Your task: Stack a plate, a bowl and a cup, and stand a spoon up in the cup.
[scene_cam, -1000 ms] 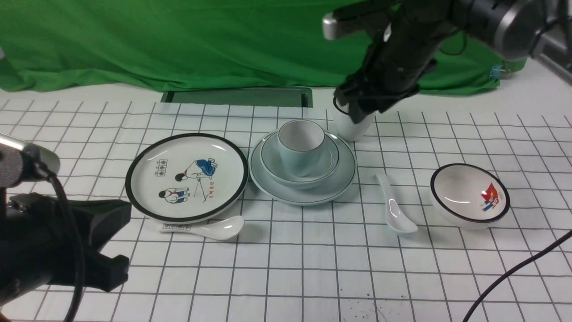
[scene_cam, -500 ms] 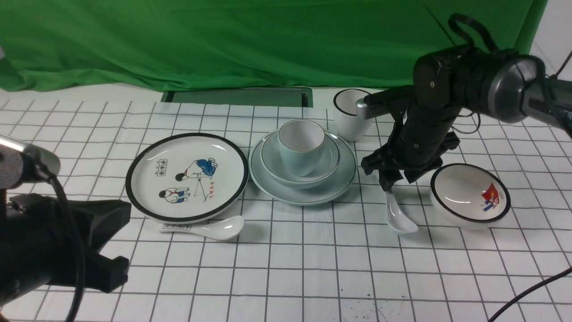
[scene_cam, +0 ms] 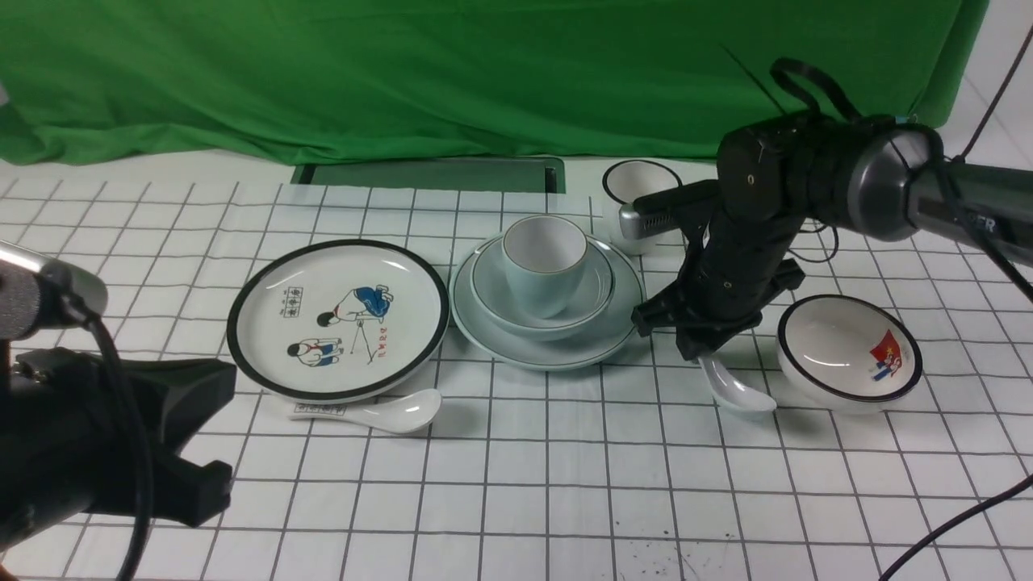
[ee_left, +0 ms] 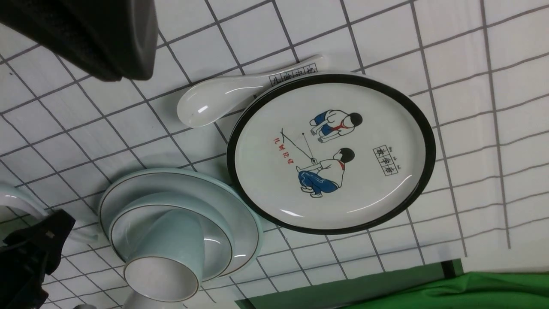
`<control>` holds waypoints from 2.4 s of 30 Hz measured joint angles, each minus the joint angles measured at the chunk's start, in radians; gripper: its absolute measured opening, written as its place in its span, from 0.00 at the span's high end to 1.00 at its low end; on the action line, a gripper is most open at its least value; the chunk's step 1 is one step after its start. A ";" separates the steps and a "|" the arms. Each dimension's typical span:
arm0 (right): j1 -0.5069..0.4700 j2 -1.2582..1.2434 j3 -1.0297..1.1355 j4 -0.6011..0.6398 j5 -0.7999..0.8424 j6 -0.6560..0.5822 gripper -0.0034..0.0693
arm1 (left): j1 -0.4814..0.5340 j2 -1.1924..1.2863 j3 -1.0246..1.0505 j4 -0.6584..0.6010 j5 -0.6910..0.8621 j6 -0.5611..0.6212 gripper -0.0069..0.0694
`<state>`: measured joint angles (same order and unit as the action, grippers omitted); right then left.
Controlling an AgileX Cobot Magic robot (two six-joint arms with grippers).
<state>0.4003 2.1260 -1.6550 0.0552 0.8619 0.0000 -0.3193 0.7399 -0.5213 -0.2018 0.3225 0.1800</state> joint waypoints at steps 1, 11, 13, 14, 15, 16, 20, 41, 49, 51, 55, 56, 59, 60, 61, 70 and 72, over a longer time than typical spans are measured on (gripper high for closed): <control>0.001 -0.019 0.000 0.005 0.001 0.000 0.72 | 0.000 0.000 0.000 0.000 0.000 0.000 0.96; 0.148 -0.245 0.066 0.181 -0.465 -0.188 0.72 | 0.000 0.000 0.000 0.000 -0.008 0.007 0.96; 0.199 -0.235 0.106 0.191 -0.736 -0.203 0.72 | 0.000 0.000 0.000 0.000 -0.009 0.007 0.96; 0.212 -0.219 0.120 0.191 -0.840 -0.206 0.72 | 0.000 0.000 0.000 0.000 -0.009 0.009 0.96; 0.219 -0.191 0.129 0.191 -0.932 -0.207 0.72 | 0.000 0.000 0.000 0.000 -0.010 0.012 0.96; 0.221 -0.191 0.130 0.191 -0.948 -0.207 0.72 | 0.000 0.000 0.000 0.000 -0.011 0.012 0.96; 0.212 -0.093 0.142 0.193 -1.113 -0.207 0.72 | 0.000 0.000 0.014 0.012 -0.023 0.040 0.96; 0.207 -0.470 0.155 0.170 -0.680 -0.466 0.93 | 0.000 -0.175 0.031 0.023 -0.040 0.057 0.96; 0.206 -1.017 0.618 0.118 -0.526 -0.438 0.93 | 0.000 -0.402 0.031 0.099 -0.014 0.057 0.96; 0.206 -1.163 0.808 0.118 -0.591 -0.426 0.93 | 0.000 -0.422 0.031 0.104 -0.014 0.058 0.96; 0.206 -1.362 1.085 0.115 -0.798 -0.417 0.93 | 0.000 -0.425 0.031 0.104 -0.013 0.058 0.96; 0.206 -1.396 1.149 0.115 -0.841 -0.416 0.93 | 0.000 -0.425 0.031 0.104 -0.013 0.058 0.96; 0.206 -1.500 1.307 0.115 -0.966 -0.416 0.93 | 0.000 -0.425 0.031 0.104 -0.010 0.058 0.96; 0.206 -1.524 1.350 0.115 -0.985 -0.416 0.93 | 0.000 -0.425 0.031 0.104 -0.010 0.058 0.95; 0.206 -1.532 1.366 0.115 -0.988 -0.416 0.93 | 0.000 -0.425 0.031 0.104 -0.010 0.058 0.95; 0.206 -1.564 1.654 0.116 -0.979 -0.415 0.90 | 0.000 -0.425 0.031 0.121 -0.010 0.058 0.95; 0.206 -1.571 1.657 0.116 -0.949 -0.415 0.90 | 0.000 -0.425 0.031 0.123 -0.010 0.058 0.95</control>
<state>0.6068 0.5553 0.0023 0.1709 -0.0874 -0.4146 -0.3193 0.3151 -0.4902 -0.0787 0.3123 0.2380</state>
